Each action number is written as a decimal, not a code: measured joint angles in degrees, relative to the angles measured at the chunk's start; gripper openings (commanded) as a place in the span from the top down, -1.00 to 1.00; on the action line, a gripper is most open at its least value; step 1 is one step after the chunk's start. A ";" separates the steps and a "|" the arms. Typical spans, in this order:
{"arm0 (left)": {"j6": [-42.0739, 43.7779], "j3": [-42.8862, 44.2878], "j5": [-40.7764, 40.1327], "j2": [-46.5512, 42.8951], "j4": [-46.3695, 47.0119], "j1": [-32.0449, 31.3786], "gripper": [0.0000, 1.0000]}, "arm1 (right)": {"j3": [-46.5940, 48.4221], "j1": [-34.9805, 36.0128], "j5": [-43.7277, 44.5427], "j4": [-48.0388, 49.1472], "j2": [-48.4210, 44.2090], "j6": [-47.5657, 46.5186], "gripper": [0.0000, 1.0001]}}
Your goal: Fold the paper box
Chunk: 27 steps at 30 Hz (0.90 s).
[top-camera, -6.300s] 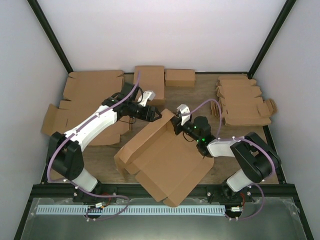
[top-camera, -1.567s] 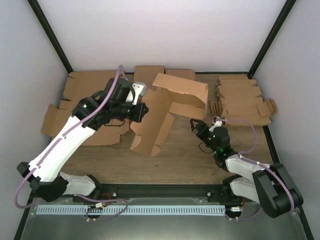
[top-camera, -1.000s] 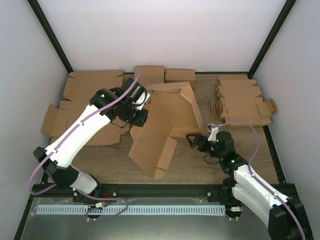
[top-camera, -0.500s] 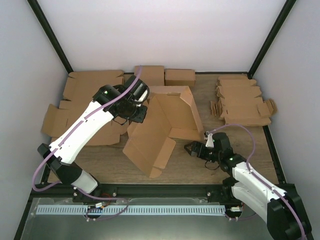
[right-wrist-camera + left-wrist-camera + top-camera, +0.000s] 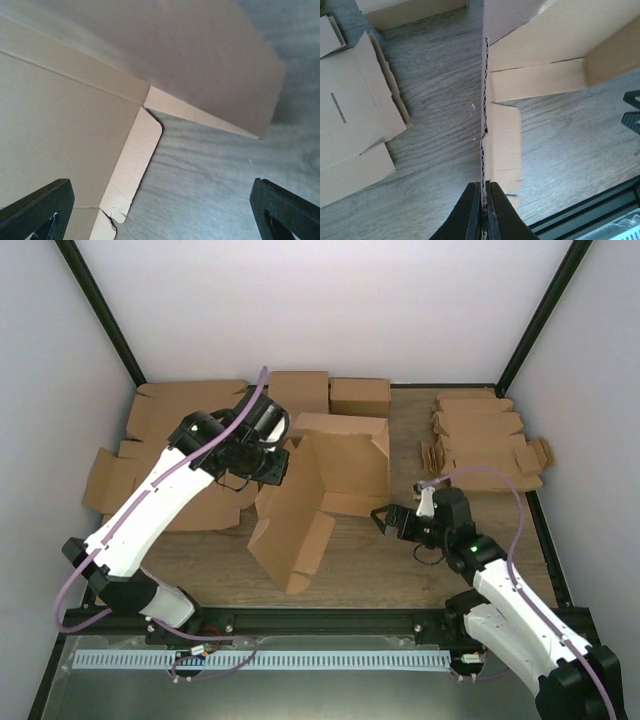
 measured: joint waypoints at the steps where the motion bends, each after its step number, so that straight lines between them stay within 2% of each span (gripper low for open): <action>1: -0.09 0.00 0.39 -0.59 -0.09 0.02 0.93 | 1.84 0.00 0.07 -0.52 0.20 -0.39 -1.00; 6: -0.87 -0.02 0.83 -3.15 -0.83 0.02 0.92 | 8.59 -0.02 0.11 -1.42 1.64 -1.70 -0.99; 13: -1.18 -0.20 1.07 -3.52 -1.18 0.02 0.88 | 10.32 -0.13 0.52 -1.75 1.11 -2.08 -1.00; 14: -1.16 -0.31 1.25 -3.50 -1.16 0.02 0.78 | 10.60 -0.37 0.07 -1.70 1.66 -2.10 -0.99; 16: -1.20 -0.76 1.57 -3.48 -0.92 0.02 0.40 | 11.39 -1.97 -2.69 -1.07 3.48 -2.05 -0.97; 19: -1.20 -1.68 1.97 -3.50 0.37 0.00 0.00 | 12.13 -7.50 -9.92 2.29 7.15 -0.76 -0.96; 22: -1.33 -4.00 3.30 -4.22 3.87 0.17 -0.08 | 12.24 -10.99 -13.90 3.98 8.48 0.22 -0.95; 27: -1.46 -10.67 9.55 -7.89 11.41 3.21 -0.26 | 14.14 -12.07 -17.18 4.33 8.79 0.13 -0.92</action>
